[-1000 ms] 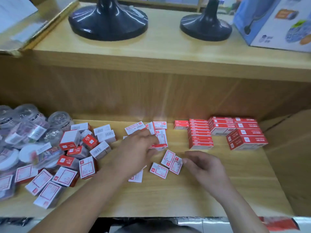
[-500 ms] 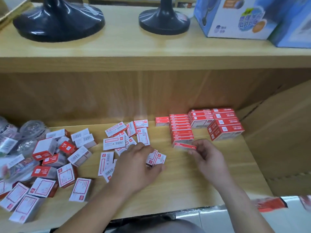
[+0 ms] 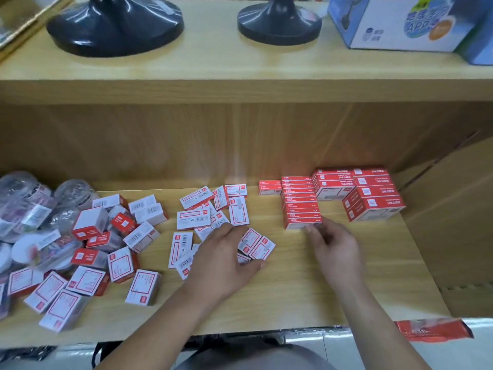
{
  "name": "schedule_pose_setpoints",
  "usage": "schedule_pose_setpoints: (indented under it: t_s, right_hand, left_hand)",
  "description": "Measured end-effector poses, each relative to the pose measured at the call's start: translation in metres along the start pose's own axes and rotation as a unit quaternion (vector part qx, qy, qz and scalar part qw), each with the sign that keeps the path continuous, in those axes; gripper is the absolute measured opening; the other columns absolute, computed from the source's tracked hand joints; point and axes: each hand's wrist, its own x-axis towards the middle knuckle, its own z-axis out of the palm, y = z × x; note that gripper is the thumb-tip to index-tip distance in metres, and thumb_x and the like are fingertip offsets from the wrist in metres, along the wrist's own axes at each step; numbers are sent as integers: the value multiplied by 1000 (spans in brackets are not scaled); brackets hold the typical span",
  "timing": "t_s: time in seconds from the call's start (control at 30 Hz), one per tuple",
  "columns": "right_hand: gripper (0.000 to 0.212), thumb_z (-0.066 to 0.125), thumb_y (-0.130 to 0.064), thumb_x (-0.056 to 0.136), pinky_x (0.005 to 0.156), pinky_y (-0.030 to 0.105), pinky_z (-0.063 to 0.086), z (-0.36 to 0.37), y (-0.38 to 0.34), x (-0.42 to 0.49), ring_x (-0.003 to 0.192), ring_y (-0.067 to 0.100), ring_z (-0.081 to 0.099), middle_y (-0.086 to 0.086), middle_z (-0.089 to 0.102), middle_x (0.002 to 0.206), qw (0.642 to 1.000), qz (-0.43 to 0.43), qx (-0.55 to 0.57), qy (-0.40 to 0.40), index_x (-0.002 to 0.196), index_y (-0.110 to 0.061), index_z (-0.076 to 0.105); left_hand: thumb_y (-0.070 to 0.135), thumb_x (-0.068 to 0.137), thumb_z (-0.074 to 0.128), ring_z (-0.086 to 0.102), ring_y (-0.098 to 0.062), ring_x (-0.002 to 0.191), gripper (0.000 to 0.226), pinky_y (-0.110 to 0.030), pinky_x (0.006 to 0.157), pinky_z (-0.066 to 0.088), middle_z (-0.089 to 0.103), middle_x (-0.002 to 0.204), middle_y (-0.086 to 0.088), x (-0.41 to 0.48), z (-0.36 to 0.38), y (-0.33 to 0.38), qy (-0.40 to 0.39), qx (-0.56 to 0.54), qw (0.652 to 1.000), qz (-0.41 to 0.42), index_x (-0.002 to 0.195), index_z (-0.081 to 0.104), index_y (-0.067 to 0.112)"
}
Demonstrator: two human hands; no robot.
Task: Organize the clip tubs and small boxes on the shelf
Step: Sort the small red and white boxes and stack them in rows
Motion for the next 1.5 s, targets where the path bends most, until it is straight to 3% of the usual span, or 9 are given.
schedule_pose_setpoints:
  t_s: [0.23, 0.4, 0.6, 0.83, 0.97, 1.13, 1.33, 1.43, 1.5]
  right_hand:
    - [17, 65, -44, 91, 65, 38, 48, -1, -2, -6, 71, 16, 57, -7, 55, 72, 1000, -13, -16, 13, 91, -27, 70]
    - [5, 75, -28, 88, 74, 35, 53, -15, -4, -18, 77, 12, 66, -7, 69, 82, 997, 38, 62, -3, 90, -23, 76]
    - [6, 81, -28, 82, 66, 23, 50, -2, -31, -36, 70, 10, 66, -8, 71, 75, 984, 29, 92, -148, 85, -27, 76]
    - [42, 76, -49, 78, 74, 34, 55, 14, -46, -48, 79, 4, 61, -13, 54, 84, 979, -67, -47, -188, 113, -60, 56]
    - [46, 71, -57, 75, 74, 35, 56, 14, -52, -50, 78, 2, 60, -17, 52, 86, 978, -79, -66, -182, 116, -67, 53]
    - [31, 74, -48, 78, 73, 34, 55, 7, -60, -47, 75, 7, 62, -12, 58, 85, 979, -61, -7, -196, 105, -60, 64]
    - [23, 73, -5, 88, 66, 22, 54, -5, -102, -38, 74, 13, 68, 5, 78, 89, 929, 35, 297, -220, 110, -12, 73]
    - [14, 68, 2, 89, 53, 24, 51, -12, -106, -35, 66, 23, 68, 18, 76, 84, 908, 82, 355, -208, 101, -5, 71]
    - [11, 68, 2, 89, 53, 26, 51, -18, -103, -34, 66, 24, 68, 22, 75, 83, 910, 103, 359, -182, 100, -1, 70]
  left_hand:
    - [57, 68, 73, 62, -15, 102, 63, -28, 82, 50, 67, 112, 12, -7, 2, 0, 49, -20, 998, 27, 124, 64, 29]
    - [61, 76, 70, 60, -10, 107, 56, -32, 85, 53, 65, 112, 15, -5, -6, -4, 23, -53, 998, 16, 125, 66, 33]
    - [75, 72, 61, 55, -19, 95, 59, -37, 79, 50, 59, 98, 8, -5, 4, -8, 48, 79, 995, 39, 103, 75, 27]
    - [70, 75, 65, 58, -14, 102, 56, -36, 88, 46, 65, 106, 14, -8, 1, -11, 36, 17, 998, 55, 117, 66, 32]
    - [36, 82, 68, 62, -13, 90, 26, -39, 80, 49, 66, 91, 16, -4, -8, -12, 36, -32, 997, 58, 107, 67, 33]
    - [23, 83, 67, 64, -8, 71, 22, -38, 70, 56, 68, 77, 13, -1, -14, -13, 16, -234, 971, -34, 99, 71, 37]
    - [5, 91, 72, 67, -20, 81, 29, -33, 80, 57, 71, 83, 4, 0, -39, 5, -6, -377, 924, -56, 98, 74, 33]
    - [20, 87, 72, 67, -17, 85, 22, -38, 84, 57, 71, 88, 6, 0, -33, 5, -23, -340, 939, -53, 106, 71, 32]
    - [43, 82, 68, 63, -14, 92, 29, -37, 81, 54, 67, 93, 11, 2, -27, -2, -45, -138, 989, -1, 110, 67, 33]
